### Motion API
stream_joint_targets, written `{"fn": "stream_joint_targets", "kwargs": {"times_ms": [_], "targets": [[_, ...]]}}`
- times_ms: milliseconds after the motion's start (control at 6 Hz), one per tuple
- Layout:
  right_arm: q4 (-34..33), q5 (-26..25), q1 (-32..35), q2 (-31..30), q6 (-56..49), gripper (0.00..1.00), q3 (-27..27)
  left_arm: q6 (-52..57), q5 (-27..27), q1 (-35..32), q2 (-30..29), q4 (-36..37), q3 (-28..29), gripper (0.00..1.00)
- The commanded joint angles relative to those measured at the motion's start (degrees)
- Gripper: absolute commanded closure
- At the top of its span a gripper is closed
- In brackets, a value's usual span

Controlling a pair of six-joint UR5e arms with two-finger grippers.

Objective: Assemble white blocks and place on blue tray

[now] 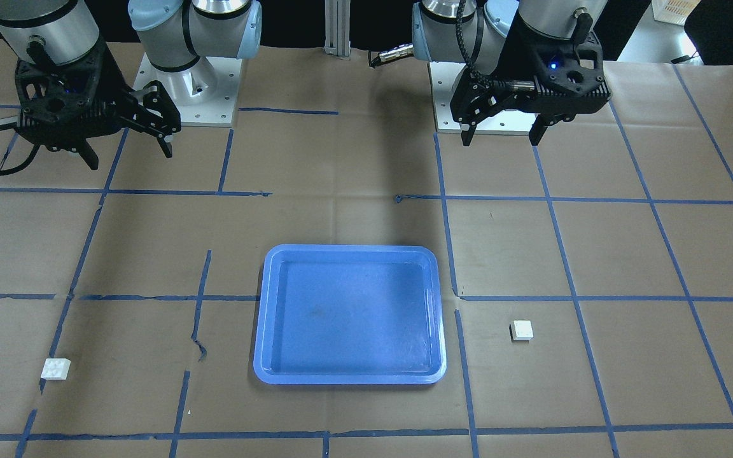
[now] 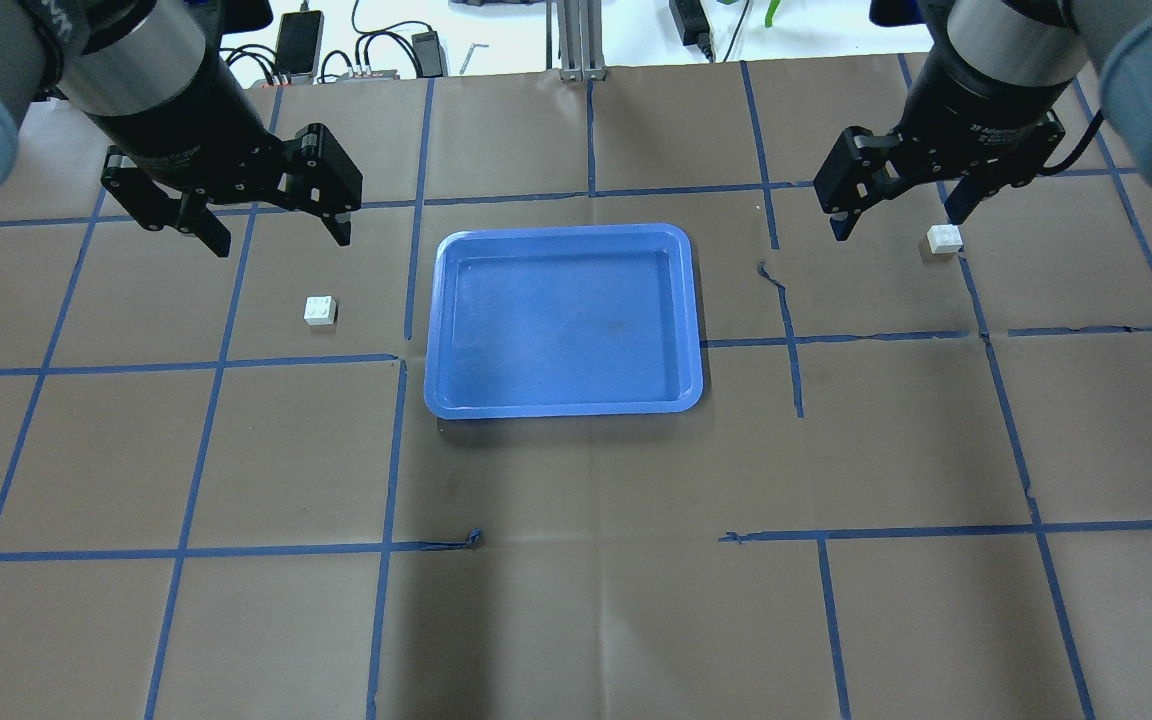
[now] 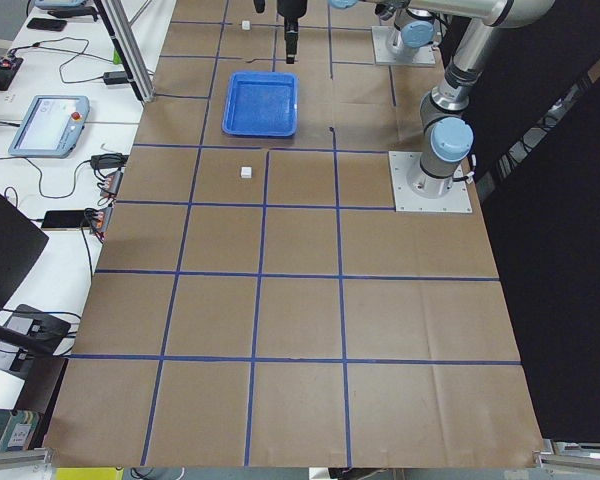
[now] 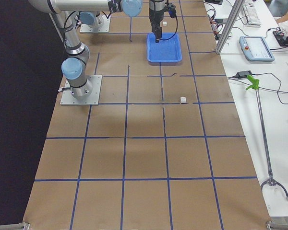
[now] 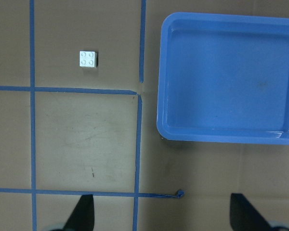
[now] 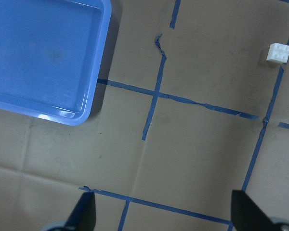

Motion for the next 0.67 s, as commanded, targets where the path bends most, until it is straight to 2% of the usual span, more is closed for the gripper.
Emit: {"fn": "stream_joint_targets", "kwargs": {"times_ms": [0, 333, 500], "targets": [[-0.3, 0.5, -3.7, 1.1, -19.9, 0.0, 0.1, 0.0, 0.0, 0.1, 0.0, -0.2, 0.0, 0.01], [-2.5, 0.5, -9.0, 4.1, -49.3, 0.0, -0.7, 1.0, -0.1, 2.3, -0.3, -0.8, 0.4, 0.01], [-2.6, 0.1, -12.4, 5.9, -65.3, 0.0, -2.0, 4.4, -0.4, 6.6, -2.9, -0.2, -0.2, 0.01]]}}
